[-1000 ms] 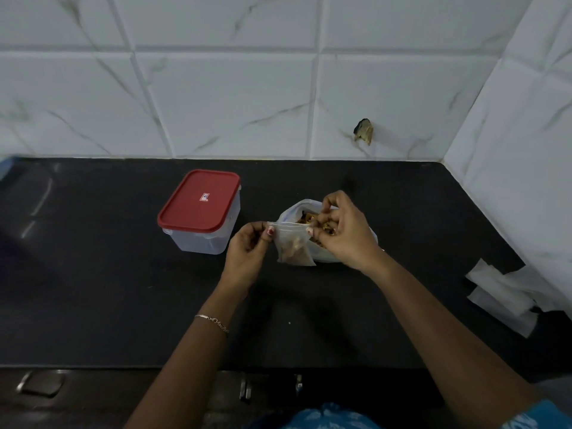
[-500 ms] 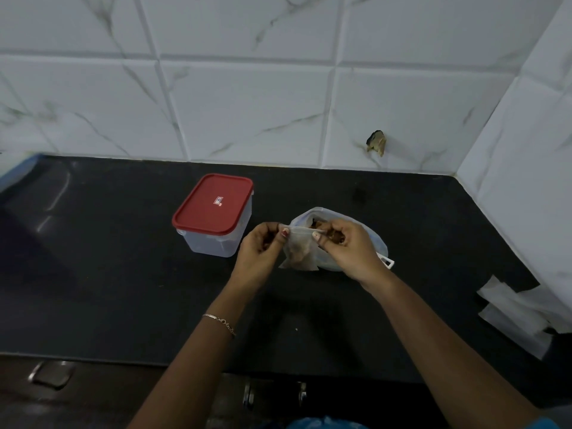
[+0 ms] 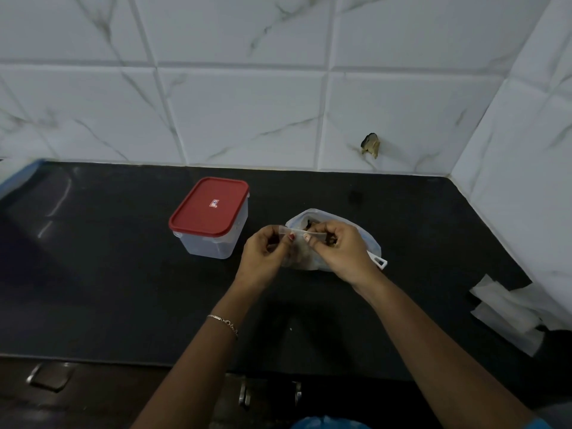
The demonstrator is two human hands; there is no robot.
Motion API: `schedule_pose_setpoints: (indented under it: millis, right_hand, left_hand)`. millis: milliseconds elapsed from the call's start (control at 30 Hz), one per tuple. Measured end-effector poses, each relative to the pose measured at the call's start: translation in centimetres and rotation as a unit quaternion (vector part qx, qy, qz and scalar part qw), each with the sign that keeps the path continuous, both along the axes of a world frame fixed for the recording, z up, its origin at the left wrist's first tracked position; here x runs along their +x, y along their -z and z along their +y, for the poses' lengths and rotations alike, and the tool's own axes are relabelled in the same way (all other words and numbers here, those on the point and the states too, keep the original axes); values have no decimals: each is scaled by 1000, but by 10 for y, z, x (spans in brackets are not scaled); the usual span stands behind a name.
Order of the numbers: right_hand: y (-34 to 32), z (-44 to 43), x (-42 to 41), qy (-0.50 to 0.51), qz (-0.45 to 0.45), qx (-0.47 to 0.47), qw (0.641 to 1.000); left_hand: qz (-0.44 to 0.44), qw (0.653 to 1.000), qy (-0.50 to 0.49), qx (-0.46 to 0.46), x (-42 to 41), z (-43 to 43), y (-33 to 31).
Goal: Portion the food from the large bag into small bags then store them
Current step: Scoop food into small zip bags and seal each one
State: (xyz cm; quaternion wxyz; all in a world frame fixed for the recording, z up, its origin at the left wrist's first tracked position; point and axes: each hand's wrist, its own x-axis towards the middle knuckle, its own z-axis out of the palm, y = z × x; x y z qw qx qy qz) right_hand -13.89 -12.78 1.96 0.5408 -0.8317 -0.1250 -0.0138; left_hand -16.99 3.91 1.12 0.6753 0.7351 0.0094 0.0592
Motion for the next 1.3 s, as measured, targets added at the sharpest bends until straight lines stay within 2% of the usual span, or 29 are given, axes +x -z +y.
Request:
schedule_pose_setpoints:
  millis: [267,400,533,633,833,933,1033,1167,1300]
  right_hand:
    - [3,3,0,4,-4,-26,1000]
    - [4,3,-1,47,-52,-71,995]
    - [1,2,2,96,-55,-86,990]
    - [3,0,6,99,-18,-48,994]
    - [3,11,5,45,24,0,999]
    - [8,24,-1,-2,91,39,995]
    - [19,47,-5,-65,198,92,974]
    - [37,85,-3,-102,261,86,956]
    - [48,120,4,-123,289,70,947]
  left_hand:
    - [-2,1000,16,-1,-2,-2,0]
    - [-6,1000,1,8,0,1,3]
    - [2,999,-29,-24,0,4,2]
    - [6,998,-40,-47,1,13,3]
    - [30,998,-50,-34,-2,30,8]
    - [56,996,-58,-27,-8,43,13]
    - [69,994,-85,-10,-19,60,21]
    - [112,981,-157,15,-31,90,41]
    - [123,967,-206,85,-33,119,58]
